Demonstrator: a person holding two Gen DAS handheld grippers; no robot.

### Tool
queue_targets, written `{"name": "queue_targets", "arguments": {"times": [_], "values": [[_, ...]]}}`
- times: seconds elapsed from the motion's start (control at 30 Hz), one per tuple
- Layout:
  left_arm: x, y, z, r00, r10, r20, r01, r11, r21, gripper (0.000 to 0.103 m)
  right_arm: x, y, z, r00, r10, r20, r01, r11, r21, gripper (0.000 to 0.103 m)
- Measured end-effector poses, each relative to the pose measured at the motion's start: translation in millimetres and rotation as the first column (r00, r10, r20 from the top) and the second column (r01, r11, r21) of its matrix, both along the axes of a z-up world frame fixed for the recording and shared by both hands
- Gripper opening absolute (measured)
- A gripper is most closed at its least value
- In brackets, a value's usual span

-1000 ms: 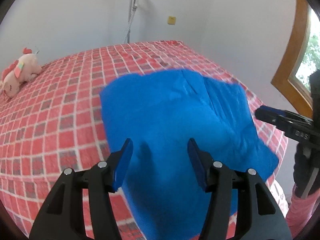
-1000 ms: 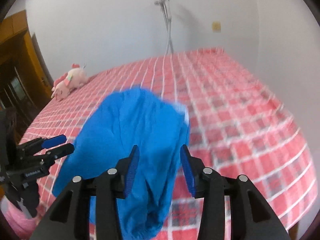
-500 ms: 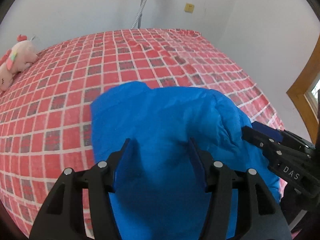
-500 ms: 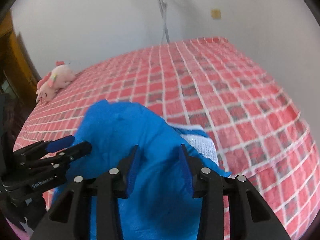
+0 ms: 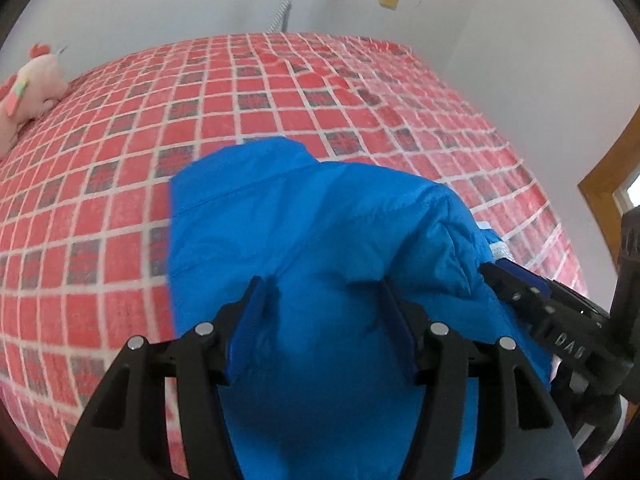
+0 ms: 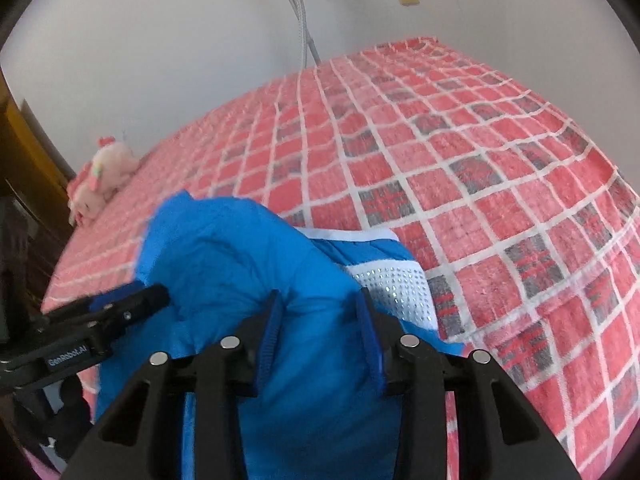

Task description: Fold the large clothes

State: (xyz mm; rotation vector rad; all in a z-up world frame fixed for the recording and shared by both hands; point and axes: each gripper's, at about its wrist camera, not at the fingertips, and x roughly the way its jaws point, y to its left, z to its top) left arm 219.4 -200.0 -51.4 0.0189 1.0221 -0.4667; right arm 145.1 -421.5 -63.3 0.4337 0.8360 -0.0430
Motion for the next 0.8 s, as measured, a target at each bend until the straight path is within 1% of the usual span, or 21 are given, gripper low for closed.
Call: {"name": "queue_targets", "arguments": {"times": [0.03, 0.13, 0.27, 0.33, 0.43, 0.5, 0.57, 0.67, 0.8], "values": [[-10.0, 7.8, 7.8, 1.0, 0.002, 0.019, -0.002, 1.0, -0.016, 0.057, -7.0, 0.8, 7.3, 1.0, 0.003, 0.024, -0.003, 1.0, -0.003, 0.038], [-38.2, 20.7, 22.2, 0.996, 0.012, 0.087, -0.01, 1.0, -0.017, 0.057, -39.2, 15.1, 32.6, 0.994, 0.035, 0.105, -0.03, 0.998, -0.048, 0.039], [-85.2, 30.2, 31.4, 0.983, 0.023, 0.183, -0.019, 1.0, -0.025, 0.057, -70.3, 39.7, 41.2, 0.985, 0.078, 0.153, -0.065, 0.994, -0.088, 0.039], [-101.8, 30.4, 26.9, 0.976, 0.044, 0.212, -0.04, 0.999, -0.026, 0.057, -80.5, 49.3, 36.2, 0.981, 0.092, 0.169, -0.079, 0.993, -0.086, 0.039], [-111.8, 26.2, 11.6, 0.981, 0.032, 0.193, -0.028, 0.999, -0.024, 0.057, -86.9, 55.1, 27.3, 0.982, 0.073, 0.172, -0.055, 0.992, -0.11, 0.039], [-115.2, 21.5, 4.9, 0.974, 0.028, 0.225, -0.03, 1.0, 0.007, 0.058, -87.4, 56.8, 19.3, 0.985, 0.061, 0.163, -0.039, 0.991, -0.131, 0.039], [-115.8, 17.9, 0.6, 0.972, 0.014, 0.234, -0.023, 0.999, 0.035, 0.058, -85.1, 55.9, 10.0, 0.989, 0.046, 0.142, -0.03, 0.993, -0.118, 0.039], [-115.1, 16.0, -5.5, 0.972, 0.01, 0.236, -0.023, 0.999, 0.049, 0.058, -83.7, 58.0, -0.2, 0.989, 0.038, 0.143, -0.02, 0.992, -0.126, 0.039], [-115.2, 14.2, -11.4, 0.966, 0.012, 0.257, -0.027, 0.998, 0.057, 0.058, -86.8, 58.3, -9.8, 0.986, 0.025, 0.167, -0.004, 0.992, -0.125, 0.039]]}}
